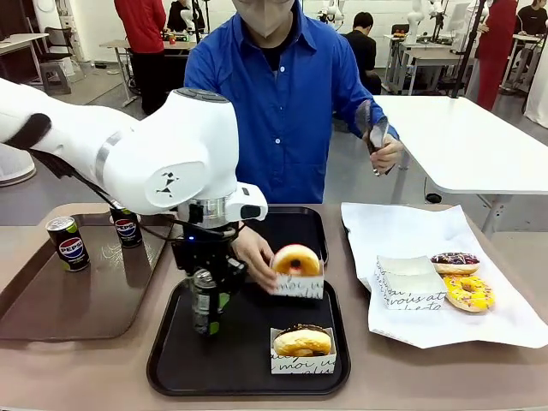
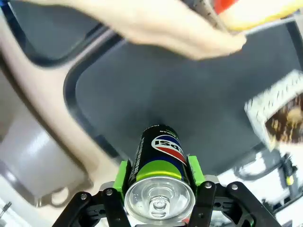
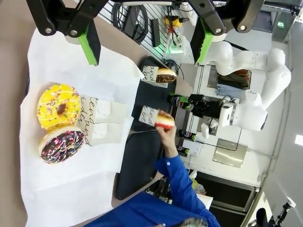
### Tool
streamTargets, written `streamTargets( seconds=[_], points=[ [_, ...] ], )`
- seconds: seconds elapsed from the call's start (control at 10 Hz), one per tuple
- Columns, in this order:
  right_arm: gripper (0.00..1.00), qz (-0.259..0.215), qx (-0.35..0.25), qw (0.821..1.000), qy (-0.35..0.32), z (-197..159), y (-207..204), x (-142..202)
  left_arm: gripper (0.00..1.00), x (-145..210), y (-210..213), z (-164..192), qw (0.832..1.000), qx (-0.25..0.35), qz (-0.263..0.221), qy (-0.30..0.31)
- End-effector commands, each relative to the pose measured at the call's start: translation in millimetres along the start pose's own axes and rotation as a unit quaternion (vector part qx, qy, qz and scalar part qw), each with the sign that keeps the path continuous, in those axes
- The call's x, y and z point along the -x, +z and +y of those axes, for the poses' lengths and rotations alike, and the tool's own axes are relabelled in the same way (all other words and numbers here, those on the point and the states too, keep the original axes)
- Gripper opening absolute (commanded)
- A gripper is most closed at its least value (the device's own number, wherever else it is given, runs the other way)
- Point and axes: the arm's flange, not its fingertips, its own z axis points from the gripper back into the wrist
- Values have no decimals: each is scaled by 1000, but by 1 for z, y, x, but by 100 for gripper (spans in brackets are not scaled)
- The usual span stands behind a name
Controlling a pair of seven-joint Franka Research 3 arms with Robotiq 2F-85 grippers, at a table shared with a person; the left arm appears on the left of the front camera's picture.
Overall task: Set up donuts and drinks on trays.
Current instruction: Pick up one Pepsi coke and place it on the Flat Tray.
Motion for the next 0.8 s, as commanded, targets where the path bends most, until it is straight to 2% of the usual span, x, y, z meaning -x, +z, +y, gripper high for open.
streamTargets(
  seconds=[0.0,0.1,0.2,0.5,0.6,0.7],
  points=[
    [100,-11,-12,1000,4,1,-1,-3,58,118,72,35,998,-12,-46,-30],
    [100,-11,-12,1000,4,1,-1,-3,58,151,83,55,998,0,-65,-26],
    [100,-11,-12,1000,4,1,-1,-3,58,167,84,71,997,8,-72,-22],
    [100,-11,-12,1000,4,1,-1,-3,58,150,75,80,999,21,-48,-15],
    [100,-11,-12,1000,4,1,-1,-3,58,140,74,77,998,26,-49,-18],
    [100,-11,-12,1000,4,1,-1,-3,58,126,73,74,997,36,-70,-11]
  ],
)
